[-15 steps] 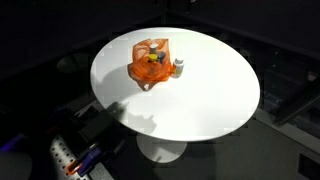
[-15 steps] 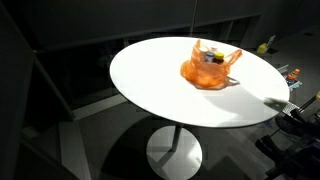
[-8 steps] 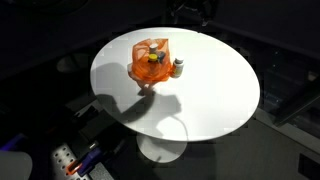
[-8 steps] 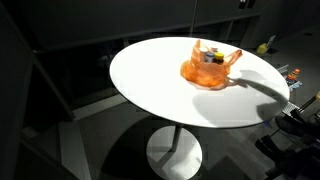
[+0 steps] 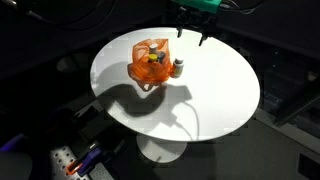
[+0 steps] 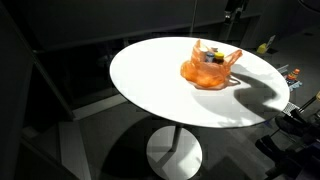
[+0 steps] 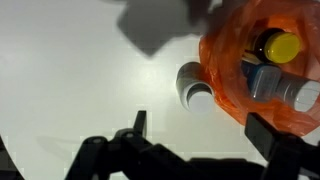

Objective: Put the white container in the orange plastic bag

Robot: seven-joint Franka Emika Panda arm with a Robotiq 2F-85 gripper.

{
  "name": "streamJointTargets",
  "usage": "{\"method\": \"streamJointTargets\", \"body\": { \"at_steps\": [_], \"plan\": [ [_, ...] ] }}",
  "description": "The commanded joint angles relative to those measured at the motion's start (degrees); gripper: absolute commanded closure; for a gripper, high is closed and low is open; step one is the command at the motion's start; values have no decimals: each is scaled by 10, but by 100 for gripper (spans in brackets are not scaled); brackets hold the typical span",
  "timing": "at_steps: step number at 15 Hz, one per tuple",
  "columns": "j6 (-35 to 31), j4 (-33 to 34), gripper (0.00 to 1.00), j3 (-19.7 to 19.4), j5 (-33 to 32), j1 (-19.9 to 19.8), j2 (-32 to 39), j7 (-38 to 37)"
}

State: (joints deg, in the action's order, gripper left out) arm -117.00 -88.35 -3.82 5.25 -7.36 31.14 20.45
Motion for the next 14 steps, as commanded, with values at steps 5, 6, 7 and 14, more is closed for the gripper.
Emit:
{"method": "streamJointTargets", "body": {
  "at_steps": [5, 6, 7, 14],
  "plan": [
    [-1, 14, 0, 15, -13, -10, 13, -5],
    [6, 23, 0, 20, -11, -12, 22, 4],
    [1, 30, 0, 20, -13, -11, 31, 4],
    [5, 84, 0, 30, -25, -7, 100, 7]
  ]
}}
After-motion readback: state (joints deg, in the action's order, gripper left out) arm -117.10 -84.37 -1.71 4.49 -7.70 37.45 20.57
